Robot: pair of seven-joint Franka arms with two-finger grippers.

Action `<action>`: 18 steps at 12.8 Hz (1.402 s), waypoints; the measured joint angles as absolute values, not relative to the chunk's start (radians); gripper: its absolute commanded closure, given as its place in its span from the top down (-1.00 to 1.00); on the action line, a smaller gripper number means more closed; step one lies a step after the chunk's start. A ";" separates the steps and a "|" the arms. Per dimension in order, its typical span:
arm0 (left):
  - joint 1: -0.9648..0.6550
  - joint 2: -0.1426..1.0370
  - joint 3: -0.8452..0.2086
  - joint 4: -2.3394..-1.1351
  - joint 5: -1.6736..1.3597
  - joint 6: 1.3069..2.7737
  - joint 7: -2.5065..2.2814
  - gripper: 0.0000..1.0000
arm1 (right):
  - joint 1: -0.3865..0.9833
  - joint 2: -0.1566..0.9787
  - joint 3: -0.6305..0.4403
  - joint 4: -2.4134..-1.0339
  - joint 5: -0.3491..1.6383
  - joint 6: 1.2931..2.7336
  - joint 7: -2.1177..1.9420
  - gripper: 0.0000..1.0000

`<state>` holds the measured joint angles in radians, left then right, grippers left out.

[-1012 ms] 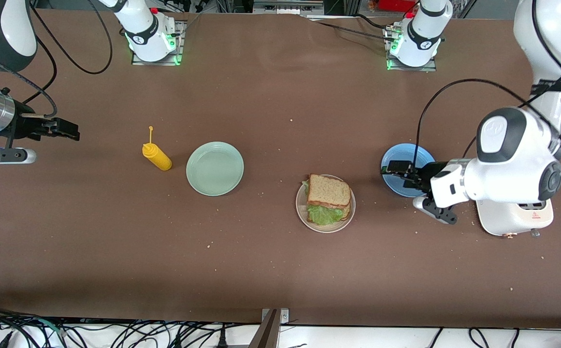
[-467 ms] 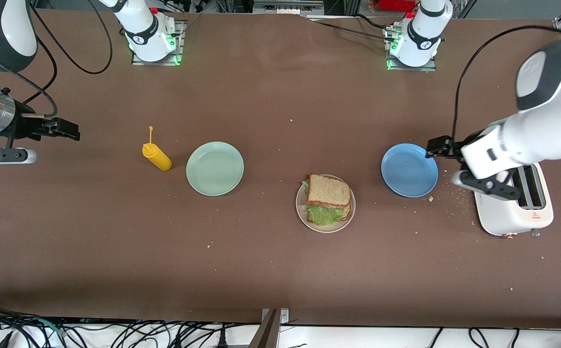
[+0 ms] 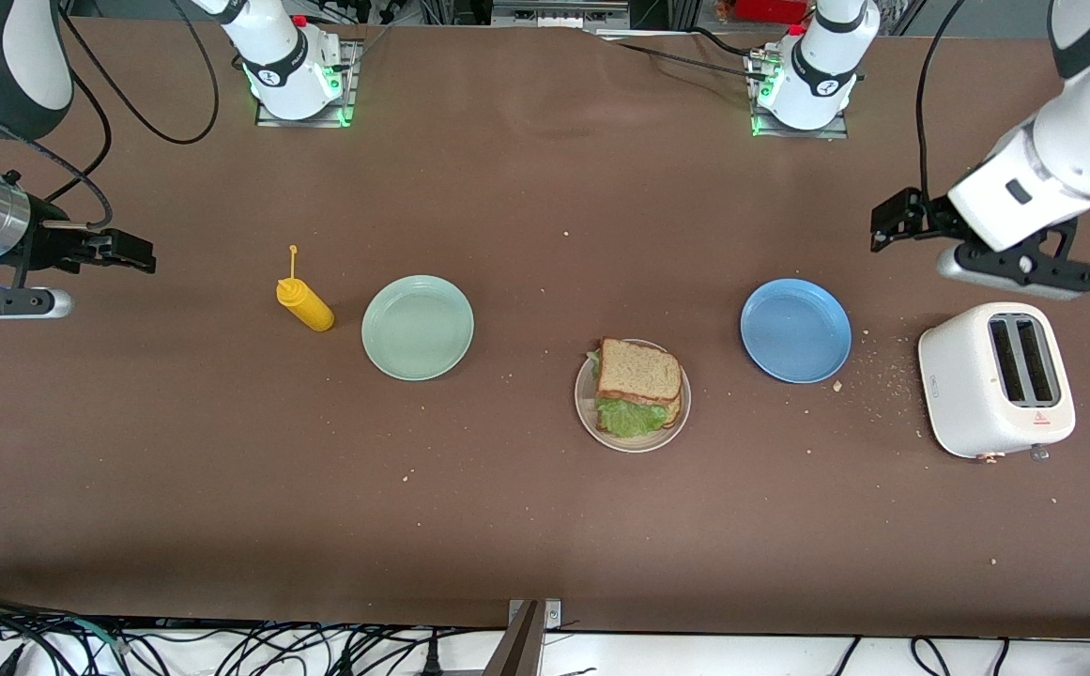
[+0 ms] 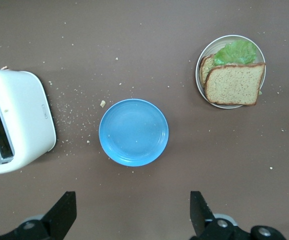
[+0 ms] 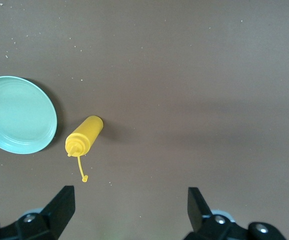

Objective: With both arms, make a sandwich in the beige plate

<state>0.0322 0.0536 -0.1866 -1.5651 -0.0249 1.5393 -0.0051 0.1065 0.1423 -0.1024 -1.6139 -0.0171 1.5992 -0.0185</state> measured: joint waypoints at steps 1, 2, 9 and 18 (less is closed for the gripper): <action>0.016 0.029 -0.159 -1.588 -0.025 1.543 -0.012 1.00 | 0.107 0.142 -0.102 -1.614 -0.017 1.599 -0.018 1.00; 0.000 0.013 -0.130 -1.604 -0.025 1.546 -0.013 1.00 | 0.107 0.142 -0.102 -1.614 -0.017 1.599 -0.018 1.00; -0.009 0.025 -0.100 -1.618 -0.025 1.540 -0.013 1.00 | 0.107 0.142 -0.102 -1.614 -0.017 1.600 -0.018 1.00; -0.009 0.025 -0.099 -1.617 -0.025 1.540 -0.013 1.00 | 0.107 0.142 -0.102 -1.614 -0.012 1.605 -0.018 1.00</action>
